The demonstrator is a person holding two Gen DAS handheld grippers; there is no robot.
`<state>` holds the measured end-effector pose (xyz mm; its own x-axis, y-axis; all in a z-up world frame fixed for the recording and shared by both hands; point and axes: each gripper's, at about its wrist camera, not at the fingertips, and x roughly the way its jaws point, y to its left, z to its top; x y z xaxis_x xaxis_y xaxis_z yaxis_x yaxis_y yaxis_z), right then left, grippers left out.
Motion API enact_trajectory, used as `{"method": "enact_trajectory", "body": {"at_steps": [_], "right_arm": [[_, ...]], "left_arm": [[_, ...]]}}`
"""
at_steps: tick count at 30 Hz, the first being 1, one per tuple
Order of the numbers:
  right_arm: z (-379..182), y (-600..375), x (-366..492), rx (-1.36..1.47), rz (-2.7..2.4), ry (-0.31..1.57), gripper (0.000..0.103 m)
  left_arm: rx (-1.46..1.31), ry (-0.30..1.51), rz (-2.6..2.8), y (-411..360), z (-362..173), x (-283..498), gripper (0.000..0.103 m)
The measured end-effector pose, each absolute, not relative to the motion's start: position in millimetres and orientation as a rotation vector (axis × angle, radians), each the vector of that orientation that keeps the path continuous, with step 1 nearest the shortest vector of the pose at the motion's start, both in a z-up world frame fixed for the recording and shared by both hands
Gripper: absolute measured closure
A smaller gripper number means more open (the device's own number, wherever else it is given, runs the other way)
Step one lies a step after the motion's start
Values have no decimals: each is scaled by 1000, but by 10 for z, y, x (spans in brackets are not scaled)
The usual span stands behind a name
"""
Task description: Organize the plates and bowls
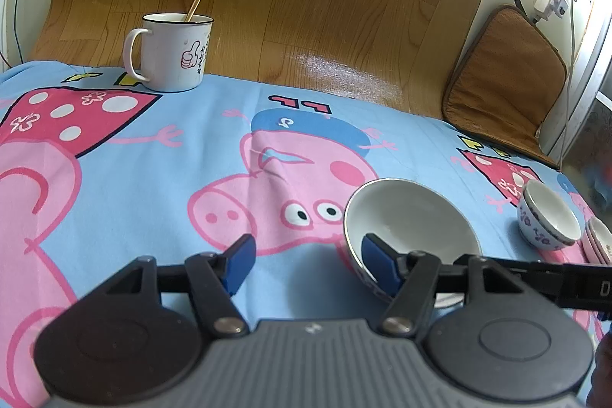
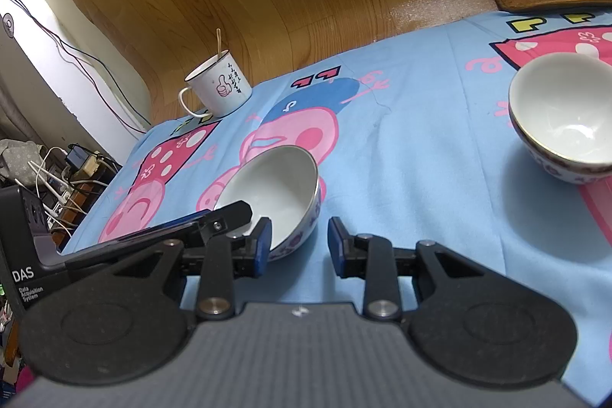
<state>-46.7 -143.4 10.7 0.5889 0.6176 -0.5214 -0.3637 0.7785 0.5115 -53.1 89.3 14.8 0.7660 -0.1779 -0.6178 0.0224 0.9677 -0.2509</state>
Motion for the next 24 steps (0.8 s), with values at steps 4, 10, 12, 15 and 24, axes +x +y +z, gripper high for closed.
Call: {"method": "enact_trajectory", "body": {"at_steps": [4,10,12,15,24], "right_arm": [[110,-1430,-472,370,579,733,73],[152,-1370,-517,313,578,697,84],[154,-1365,-520,304,576,691,84],[148,-1378,-506,315,575,695,84],[164,-1421,-501,357,556,694,81]], "left_arm": [[-242,688,-113,893,158,-549,40],[-243,690,-110,887,159,-556,40],[-249,691,-109,899,157,-553,40],[-251,690,-110,907,157,-549,40],[-256,686,-95,924,156,-542,37]]}}
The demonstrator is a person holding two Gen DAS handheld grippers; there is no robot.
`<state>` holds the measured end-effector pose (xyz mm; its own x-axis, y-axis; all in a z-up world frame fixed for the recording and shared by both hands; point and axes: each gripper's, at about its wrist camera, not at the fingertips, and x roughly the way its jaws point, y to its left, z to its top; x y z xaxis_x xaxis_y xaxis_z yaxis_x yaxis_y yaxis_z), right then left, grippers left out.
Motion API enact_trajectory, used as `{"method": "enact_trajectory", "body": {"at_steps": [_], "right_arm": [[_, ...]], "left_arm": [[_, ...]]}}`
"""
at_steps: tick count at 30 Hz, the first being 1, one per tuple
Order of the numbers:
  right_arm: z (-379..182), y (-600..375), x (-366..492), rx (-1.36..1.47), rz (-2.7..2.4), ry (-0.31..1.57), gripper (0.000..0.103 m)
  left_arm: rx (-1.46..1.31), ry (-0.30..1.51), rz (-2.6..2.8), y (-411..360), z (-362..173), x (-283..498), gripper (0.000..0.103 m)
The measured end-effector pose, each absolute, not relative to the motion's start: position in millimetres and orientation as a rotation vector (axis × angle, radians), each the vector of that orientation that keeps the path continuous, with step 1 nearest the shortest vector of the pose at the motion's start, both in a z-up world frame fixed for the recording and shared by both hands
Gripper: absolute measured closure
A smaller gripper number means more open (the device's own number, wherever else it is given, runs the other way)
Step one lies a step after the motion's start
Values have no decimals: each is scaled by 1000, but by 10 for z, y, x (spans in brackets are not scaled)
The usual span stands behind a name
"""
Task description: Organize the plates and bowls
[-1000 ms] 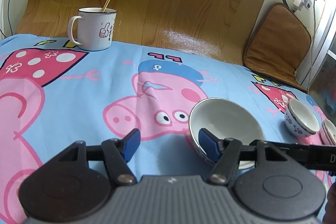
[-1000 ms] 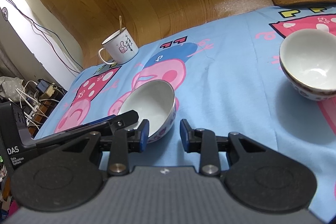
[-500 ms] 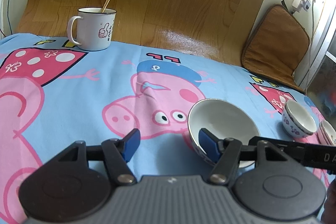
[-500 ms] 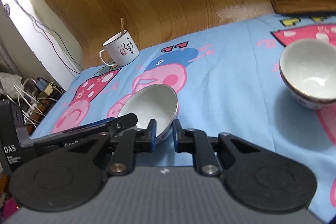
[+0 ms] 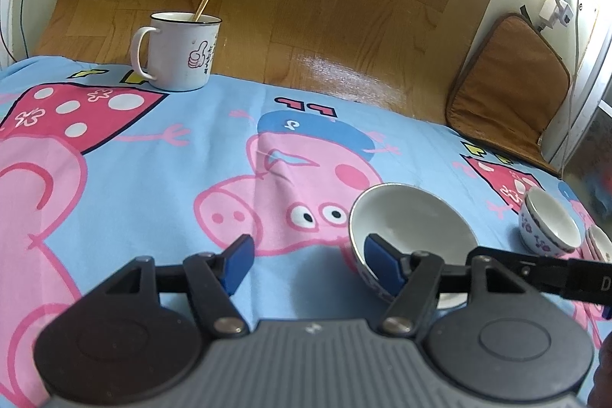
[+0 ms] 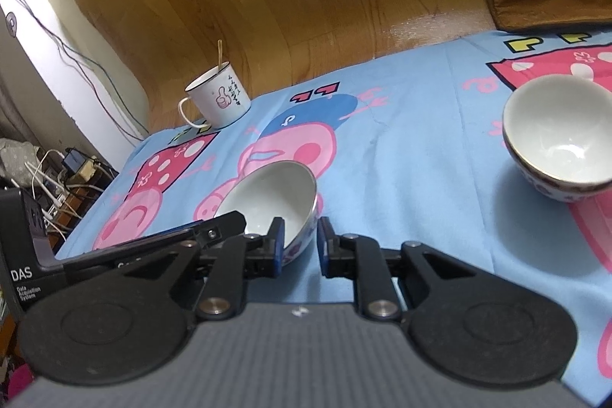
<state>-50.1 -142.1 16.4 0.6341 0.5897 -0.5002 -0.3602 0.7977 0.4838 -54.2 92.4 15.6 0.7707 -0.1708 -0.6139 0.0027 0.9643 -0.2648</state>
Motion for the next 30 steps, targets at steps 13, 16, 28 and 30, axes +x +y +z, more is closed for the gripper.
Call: {"method": "enact_trajectory", "body": {"at_steps": [13,16,28,30], "right_arm": [[189,-1503,-526,397,537,681,80],[190,-1518,-528,402,534,682,78],[212,-1505,-534,397,545,672,77],[217,-1484,-517,388,550,670,77]], "left_arm": [[-261,684,-83,933,186,-570,36],[-272,679,-80,960,206,-583,36],[-260,678,-98,870,270,-571,38],[-258,696,-102,842,245,-541,45]]}}
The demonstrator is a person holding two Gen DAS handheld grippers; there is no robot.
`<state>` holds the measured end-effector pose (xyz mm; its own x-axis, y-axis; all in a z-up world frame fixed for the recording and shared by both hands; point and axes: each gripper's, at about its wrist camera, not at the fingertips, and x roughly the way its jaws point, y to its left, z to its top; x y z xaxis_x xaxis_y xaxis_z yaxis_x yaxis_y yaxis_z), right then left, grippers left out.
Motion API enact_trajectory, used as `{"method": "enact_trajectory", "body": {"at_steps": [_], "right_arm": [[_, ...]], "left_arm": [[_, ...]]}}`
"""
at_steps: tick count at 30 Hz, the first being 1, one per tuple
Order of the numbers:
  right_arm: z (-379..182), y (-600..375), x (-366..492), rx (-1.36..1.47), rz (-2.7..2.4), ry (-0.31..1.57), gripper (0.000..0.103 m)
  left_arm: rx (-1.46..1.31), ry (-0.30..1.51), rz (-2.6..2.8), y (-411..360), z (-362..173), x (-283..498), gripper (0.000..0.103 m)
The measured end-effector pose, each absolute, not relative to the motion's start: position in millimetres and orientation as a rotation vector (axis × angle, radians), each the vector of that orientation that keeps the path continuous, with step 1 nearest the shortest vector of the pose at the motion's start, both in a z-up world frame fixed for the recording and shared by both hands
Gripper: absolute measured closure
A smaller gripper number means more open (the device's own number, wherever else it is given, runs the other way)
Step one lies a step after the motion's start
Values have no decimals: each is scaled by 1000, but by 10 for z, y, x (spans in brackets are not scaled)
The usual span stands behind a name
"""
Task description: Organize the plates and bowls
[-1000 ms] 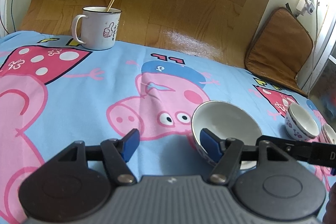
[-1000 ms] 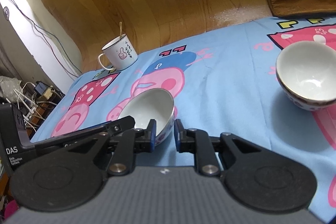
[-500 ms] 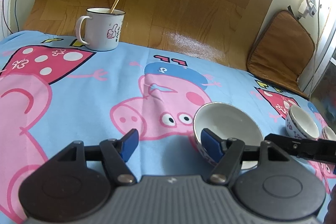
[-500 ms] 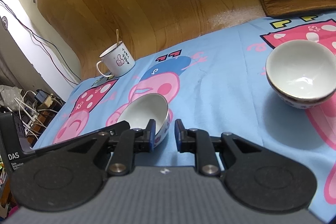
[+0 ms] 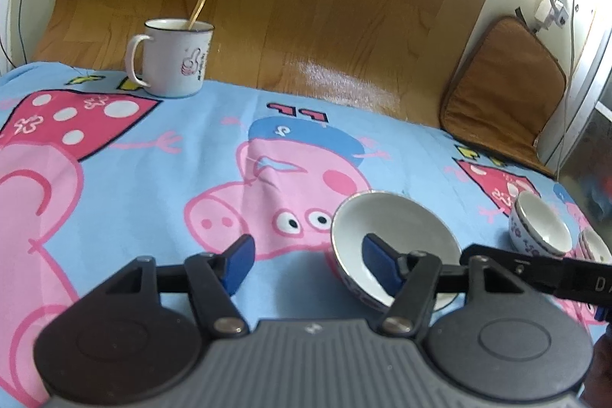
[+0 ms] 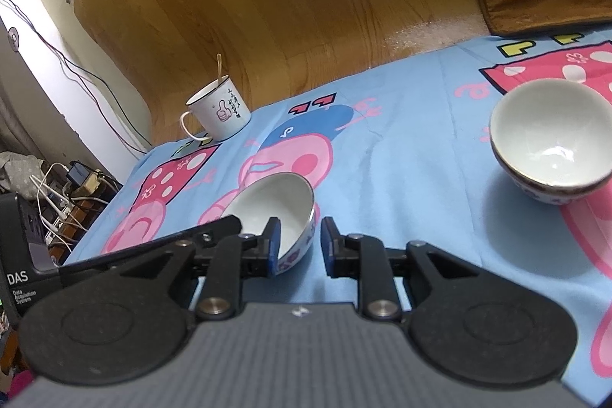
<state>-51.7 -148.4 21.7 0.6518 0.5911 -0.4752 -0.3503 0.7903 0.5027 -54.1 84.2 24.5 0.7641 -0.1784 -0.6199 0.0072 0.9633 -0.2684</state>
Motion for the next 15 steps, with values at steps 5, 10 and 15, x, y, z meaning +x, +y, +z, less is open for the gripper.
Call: {"method": "enact_trajectory", "body": {"at_steps": [5,10,15], "right_arm": [[214,-1393,-438,362,560,666,77],[134,-1290,-338,347,556,674,78],[81,-1248,-376,299,560,677,85]], "left_arm": [[-261,721,-112,812,168,-533,52],[-262,725,-113,812,168,-543,64],[-260,724,-152,776,196,-545,88]]}}
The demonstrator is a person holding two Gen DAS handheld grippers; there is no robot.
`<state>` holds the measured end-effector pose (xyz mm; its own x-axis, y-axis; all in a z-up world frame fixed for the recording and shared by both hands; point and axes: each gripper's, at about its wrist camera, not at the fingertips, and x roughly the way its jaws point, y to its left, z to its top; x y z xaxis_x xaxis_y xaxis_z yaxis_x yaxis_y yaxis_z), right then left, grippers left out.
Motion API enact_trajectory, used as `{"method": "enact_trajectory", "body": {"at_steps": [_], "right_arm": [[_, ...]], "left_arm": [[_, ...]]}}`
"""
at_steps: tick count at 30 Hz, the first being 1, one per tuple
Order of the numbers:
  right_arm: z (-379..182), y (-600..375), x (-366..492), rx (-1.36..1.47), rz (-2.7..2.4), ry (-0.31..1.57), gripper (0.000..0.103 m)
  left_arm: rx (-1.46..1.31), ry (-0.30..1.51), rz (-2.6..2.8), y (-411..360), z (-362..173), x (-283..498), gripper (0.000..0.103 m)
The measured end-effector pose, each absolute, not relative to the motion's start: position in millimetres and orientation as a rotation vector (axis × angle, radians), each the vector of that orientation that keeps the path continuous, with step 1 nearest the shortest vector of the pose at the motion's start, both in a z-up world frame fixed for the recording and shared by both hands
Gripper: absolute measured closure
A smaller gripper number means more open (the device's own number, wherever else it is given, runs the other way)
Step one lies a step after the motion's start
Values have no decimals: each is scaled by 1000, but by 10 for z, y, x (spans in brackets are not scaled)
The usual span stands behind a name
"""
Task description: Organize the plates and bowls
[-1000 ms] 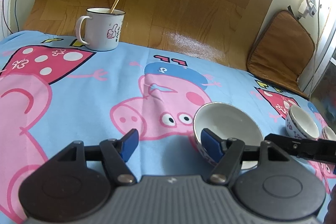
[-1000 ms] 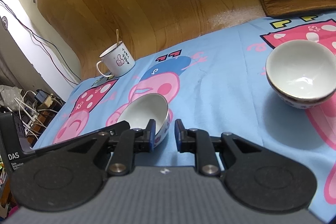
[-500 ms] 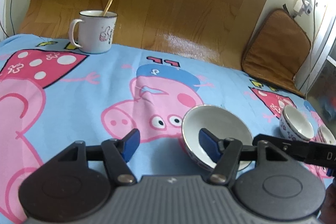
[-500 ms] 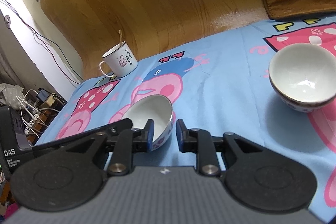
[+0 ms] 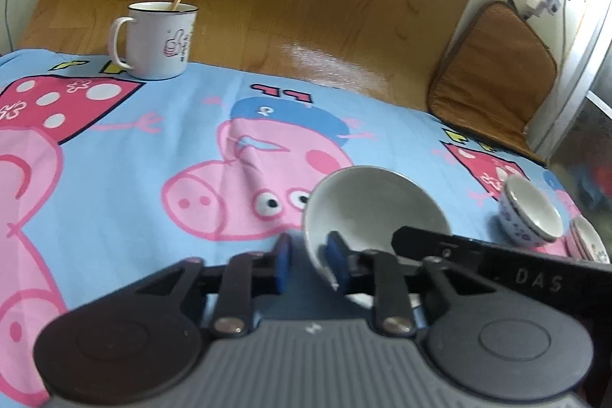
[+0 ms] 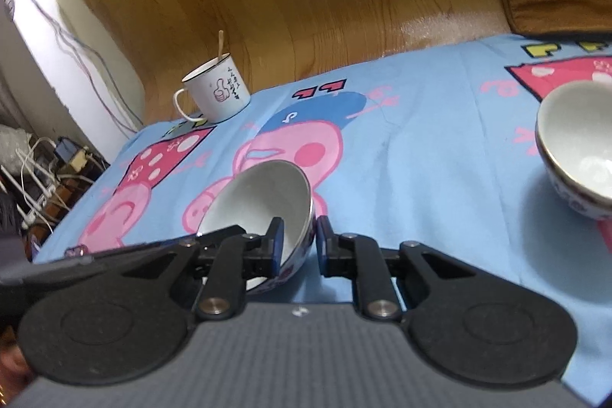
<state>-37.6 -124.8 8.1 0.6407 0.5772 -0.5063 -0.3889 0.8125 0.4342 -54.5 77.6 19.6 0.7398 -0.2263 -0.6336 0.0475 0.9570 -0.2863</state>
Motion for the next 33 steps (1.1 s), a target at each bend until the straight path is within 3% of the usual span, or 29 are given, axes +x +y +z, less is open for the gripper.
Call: {"method": "enact_trajectory", "body": {"at_steps": [22,33], "right_arm": [[56,-1851,-788,312,440,575,88],[271,-2393,-809,336,293,374,88]], "left_arm": [[-159,741,-274,14,343,-635,87],[-92,666,-400,-731,735,-263,86]]}}
